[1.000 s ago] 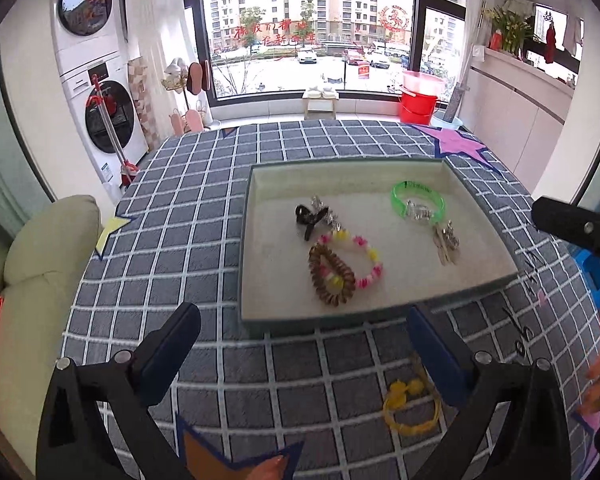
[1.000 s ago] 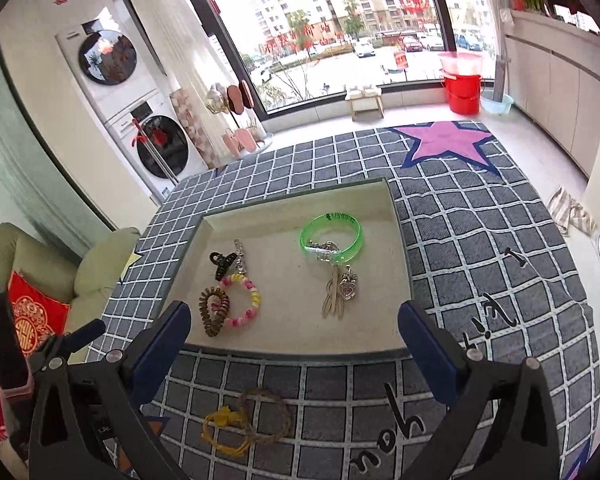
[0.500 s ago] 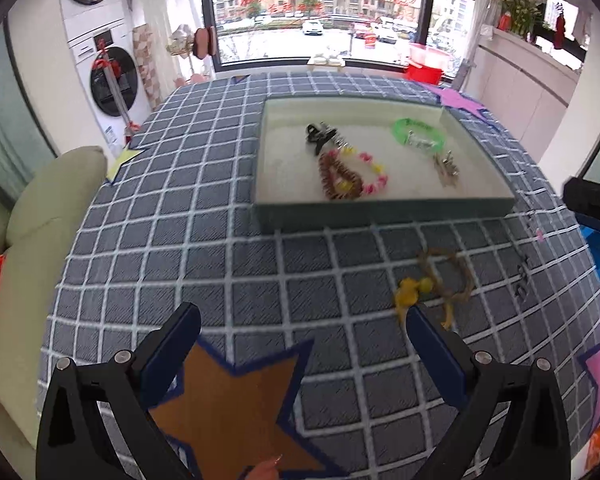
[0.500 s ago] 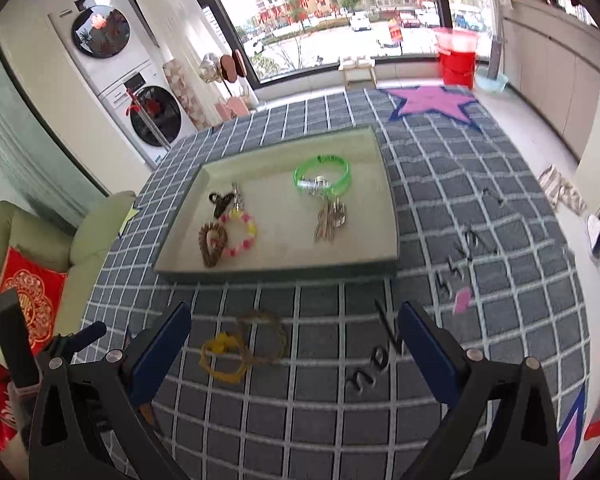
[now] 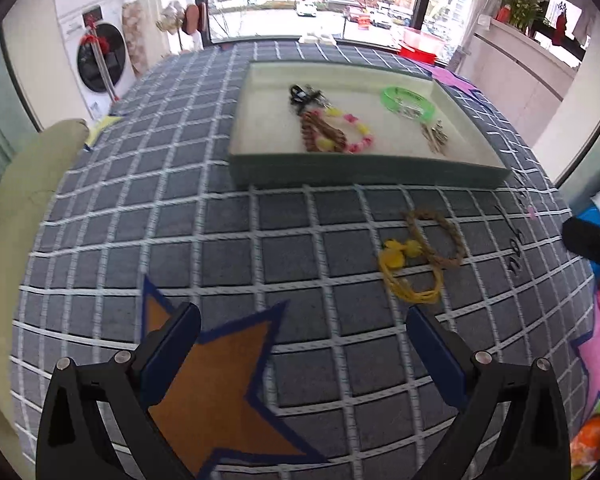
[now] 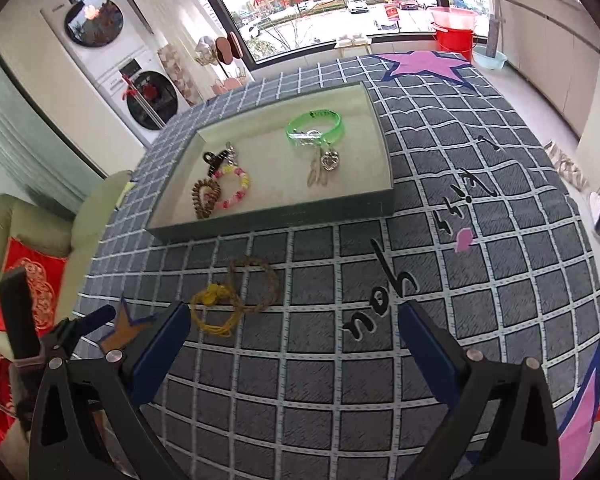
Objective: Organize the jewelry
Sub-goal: 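Open both tools in the tray and withdraw them back over the table, then grasp the yellow hair tie with the left tool while the right tool grasps the braided rope bracelet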
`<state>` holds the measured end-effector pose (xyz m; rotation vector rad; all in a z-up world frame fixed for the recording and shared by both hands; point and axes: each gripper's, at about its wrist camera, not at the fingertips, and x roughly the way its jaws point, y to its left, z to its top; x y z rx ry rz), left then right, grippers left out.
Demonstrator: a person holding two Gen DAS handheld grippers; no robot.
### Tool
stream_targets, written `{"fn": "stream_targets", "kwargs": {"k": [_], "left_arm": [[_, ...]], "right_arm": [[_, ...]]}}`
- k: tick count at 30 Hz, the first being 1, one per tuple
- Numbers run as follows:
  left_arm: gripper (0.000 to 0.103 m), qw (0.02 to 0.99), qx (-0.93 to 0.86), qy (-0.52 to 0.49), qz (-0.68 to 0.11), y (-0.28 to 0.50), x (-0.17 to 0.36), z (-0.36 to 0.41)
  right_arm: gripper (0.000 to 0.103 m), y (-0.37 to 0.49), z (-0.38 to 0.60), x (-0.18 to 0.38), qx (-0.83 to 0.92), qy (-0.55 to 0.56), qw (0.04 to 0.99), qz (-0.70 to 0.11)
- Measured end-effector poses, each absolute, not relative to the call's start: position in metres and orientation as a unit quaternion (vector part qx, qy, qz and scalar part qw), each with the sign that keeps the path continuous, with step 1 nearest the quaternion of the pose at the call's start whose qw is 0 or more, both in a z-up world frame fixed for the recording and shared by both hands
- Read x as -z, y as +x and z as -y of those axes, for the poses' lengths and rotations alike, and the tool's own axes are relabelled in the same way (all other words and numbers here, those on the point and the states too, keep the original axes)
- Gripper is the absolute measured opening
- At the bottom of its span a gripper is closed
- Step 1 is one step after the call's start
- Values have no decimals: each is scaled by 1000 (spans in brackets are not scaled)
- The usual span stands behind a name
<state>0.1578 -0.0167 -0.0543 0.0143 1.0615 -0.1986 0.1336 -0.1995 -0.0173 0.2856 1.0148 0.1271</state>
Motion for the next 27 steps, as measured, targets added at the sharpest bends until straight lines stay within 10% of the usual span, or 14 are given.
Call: {"fn": "stream_targets", "kwargs": {"k": [18, 27], "left_arm": [[103, 841, 86, 15, -534, 184, 83, 39], [103, 843, 85, 24, -530, 186, 84, 39]], "right_arm": [[101, 189, 169, 58, -49, 40, 834, -548], [79, 200, 153, 76, -45, -35, 823, -565]]}}
